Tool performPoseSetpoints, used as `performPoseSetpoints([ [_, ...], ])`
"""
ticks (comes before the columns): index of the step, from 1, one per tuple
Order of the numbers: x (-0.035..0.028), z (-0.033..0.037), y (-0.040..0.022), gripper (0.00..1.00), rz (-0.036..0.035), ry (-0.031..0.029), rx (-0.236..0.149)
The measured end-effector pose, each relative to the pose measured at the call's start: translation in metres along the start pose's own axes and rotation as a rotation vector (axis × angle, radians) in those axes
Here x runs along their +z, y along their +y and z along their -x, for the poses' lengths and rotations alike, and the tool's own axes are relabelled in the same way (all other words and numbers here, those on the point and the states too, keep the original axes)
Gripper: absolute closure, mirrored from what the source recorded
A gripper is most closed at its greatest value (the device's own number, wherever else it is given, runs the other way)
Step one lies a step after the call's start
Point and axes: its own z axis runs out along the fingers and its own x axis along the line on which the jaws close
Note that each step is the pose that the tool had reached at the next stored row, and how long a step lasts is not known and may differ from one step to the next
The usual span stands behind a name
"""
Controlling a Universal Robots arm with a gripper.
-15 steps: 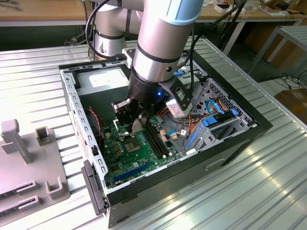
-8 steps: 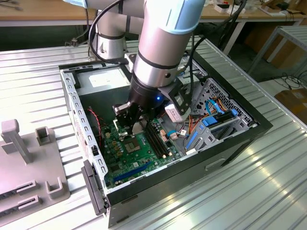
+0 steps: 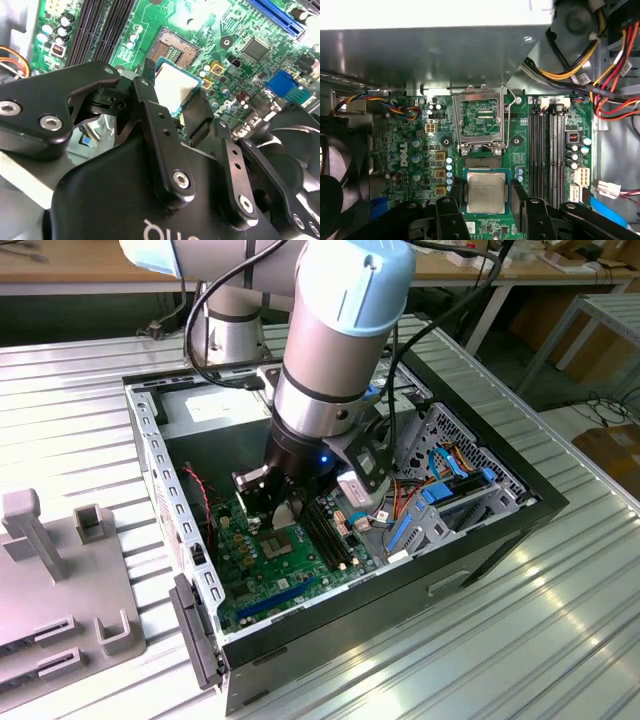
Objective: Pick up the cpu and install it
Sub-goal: 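Pick up the cpu and move it towards the insertion slot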
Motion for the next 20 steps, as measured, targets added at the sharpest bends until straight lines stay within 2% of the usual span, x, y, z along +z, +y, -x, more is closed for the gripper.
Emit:
performPoseSetpoints([
  [7, 0.0169, 0.0005, -0.0006, 0.53, -0.0005, 0.0041, -0.008],
  [20, 0.0203, 0.0006, -0.0007, 0.53, -0.0008, 0.0041, -0.01],
])
